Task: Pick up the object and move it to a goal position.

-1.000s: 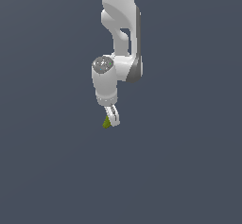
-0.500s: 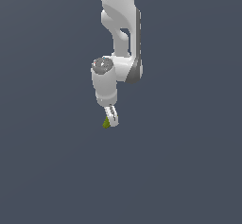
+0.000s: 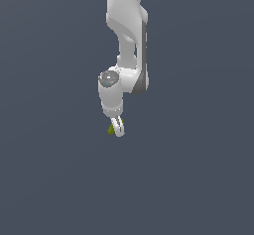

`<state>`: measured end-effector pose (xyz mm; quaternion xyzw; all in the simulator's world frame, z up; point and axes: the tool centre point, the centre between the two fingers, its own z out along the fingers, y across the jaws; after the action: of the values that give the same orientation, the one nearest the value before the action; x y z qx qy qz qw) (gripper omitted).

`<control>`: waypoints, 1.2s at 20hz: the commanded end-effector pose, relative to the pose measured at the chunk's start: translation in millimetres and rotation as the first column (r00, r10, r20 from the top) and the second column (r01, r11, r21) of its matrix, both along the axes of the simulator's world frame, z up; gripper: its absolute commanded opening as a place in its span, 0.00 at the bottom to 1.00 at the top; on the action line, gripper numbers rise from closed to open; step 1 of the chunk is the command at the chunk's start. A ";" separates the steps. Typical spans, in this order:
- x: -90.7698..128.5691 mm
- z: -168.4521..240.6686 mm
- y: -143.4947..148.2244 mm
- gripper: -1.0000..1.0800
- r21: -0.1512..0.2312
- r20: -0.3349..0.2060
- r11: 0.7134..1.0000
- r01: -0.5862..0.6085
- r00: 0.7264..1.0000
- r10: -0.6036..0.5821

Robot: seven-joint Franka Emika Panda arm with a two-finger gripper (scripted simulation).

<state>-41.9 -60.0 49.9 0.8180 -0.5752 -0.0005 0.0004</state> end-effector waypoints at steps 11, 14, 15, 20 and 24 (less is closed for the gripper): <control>1.0 -9.2 0.1 0.00 0.000 0.001 1.000 0.001 1.000 -0.001; 1.0 -9.2 0.1 0.00 0.000 0.001 1.000 0.001 1.000 -0.001; 1.5 -8.2 0.4 0.00 0.001 0.003 1.000 0.000 1.000 0.000; -2.2 -7.3 5.8 0.00 0.001 0.003 1.000 0.000 1.000 0.000; -10.8 -5.1 18.2 0.00 0.001 0.003 1.000 0.000 1.000 0.000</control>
<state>-50.0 -47.3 43.1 0.8176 -0.5758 -0.0004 0.0001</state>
